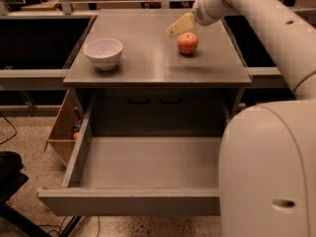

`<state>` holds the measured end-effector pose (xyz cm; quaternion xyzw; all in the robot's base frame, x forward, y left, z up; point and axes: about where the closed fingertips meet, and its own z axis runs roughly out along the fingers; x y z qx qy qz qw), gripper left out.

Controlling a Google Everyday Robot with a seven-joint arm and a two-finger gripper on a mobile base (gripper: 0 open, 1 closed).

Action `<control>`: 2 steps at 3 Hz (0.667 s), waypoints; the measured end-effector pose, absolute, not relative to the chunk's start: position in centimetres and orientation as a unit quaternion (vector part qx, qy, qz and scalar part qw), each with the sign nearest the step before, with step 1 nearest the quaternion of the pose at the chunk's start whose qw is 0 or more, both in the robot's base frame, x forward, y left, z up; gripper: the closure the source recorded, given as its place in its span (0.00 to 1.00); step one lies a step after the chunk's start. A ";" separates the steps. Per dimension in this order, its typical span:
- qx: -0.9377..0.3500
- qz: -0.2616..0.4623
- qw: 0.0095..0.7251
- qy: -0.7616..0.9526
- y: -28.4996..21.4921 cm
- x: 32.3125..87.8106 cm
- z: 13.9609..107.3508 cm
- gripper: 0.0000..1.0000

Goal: Pick apple from top drawer and place on counter

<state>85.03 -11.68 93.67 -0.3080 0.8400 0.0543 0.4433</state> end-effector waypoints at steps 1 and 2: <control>-0.278 0.000 0.479 0.833 -10.5 82.8 100.0 0.00; -0.245 -0.033 0.532 0.810 -10.5 79.5 106.1 0.00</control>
Offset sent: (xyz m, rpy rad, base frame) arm -0.2006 -0.0225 0.1060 -0.1331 -0.2254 -0.4135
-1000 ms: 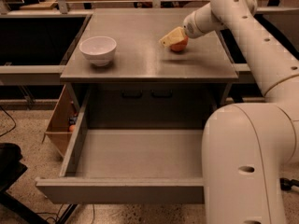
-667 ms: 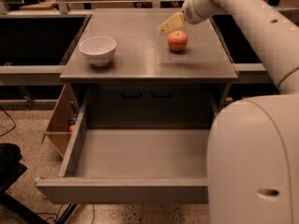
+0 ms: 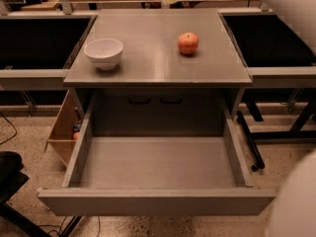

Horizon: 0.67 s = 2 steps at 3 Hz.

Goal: Pick apple from top drawer and place on counter

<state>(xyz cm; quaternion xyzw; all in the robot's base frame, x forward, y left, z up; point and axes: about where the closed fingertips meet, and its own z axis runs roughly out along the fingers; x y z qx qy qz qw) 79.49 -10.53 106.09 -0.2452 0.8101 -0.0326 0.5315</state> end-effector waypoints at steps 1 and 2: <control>-0.198 -0.057 0.590 0.781 -14.2 74.6 111.0 0.00; -0.176 -0.054 0.584 0.791 -15.3 73.4 108.5 0.00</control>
Offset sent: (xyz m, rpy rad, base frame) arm -0.0493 -0.0367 0.0492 0.0380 -0.1415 -0.0843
